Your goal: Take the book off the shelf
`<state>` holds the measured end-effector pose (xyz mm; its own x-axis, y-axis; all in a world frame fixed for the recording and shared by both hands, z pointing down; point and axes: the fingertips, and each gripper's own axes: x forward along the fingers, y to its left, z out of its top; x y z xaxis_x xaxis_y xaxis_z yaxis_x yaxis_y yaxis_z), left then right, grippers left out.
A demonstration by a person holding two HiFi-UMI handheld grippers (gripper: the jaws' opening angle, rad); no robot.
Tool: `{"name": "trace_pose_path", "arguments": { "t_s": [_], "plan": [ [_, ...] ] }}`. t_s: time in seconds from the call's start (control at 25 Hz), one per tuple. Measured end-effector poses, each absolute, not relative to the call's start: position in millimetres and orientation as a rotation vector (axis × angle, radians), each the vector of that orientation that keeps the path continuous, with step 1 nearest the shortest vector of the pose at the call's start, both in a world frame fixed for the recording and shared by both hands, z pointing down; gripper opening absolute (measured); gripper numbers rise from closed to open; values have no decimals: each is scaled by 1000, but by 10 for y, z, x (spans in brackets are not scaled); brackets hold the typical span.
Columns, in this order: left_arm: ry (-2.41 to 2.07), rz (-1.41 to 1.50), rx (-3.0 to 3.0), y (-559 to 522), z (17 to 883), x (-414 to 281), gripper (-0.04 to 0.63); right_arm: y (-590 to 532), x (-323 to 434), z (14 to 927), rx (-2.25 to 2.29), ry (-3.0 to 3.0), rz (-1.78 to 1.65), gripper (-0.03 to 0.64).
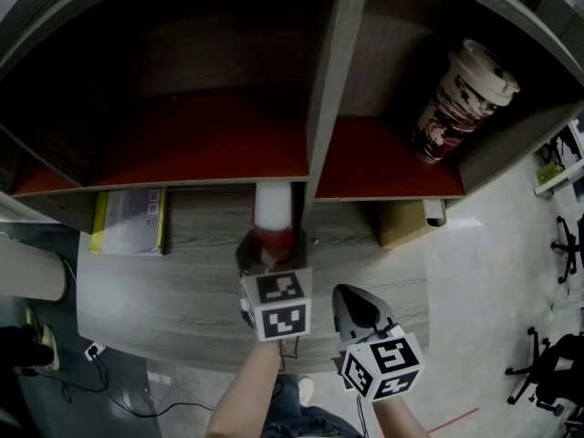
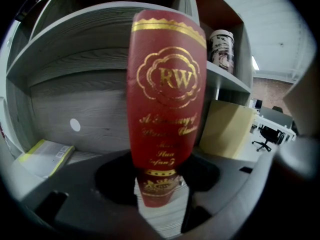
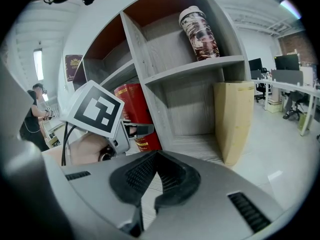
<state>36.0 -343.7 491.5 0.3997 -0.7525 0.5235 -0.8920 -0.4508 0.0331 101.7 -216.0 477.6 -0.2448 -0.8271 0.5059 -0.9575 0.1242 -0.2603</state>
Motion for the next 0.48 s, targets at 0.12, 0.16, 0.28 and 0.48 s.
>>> {"name": "trace_pose_path", "arguments": {
  "t_s": [0.12, 0.16, 0.28, 0.48],
  "plan": [
    [-1429, 647, 2358, -3382, 4905, 327, 250, -2127, 1001, 4761, 1764, -2165, 793, 8],
    [-1428, 648, 2358, -3358, 4902, 314, 250, -2115, 990, 4754, 1763, -2167, 792, 8],
    [-1421, 651, 2359, -3275, 4893, 278, 249, -2075, 946, 4726, 1759, -2176, 785, 8],
    [-1417, 648, 2351, -3098, 4884, 211, 249, -1965, 884, 4664, 1758, -2192, 768, 8]
  ]
}}
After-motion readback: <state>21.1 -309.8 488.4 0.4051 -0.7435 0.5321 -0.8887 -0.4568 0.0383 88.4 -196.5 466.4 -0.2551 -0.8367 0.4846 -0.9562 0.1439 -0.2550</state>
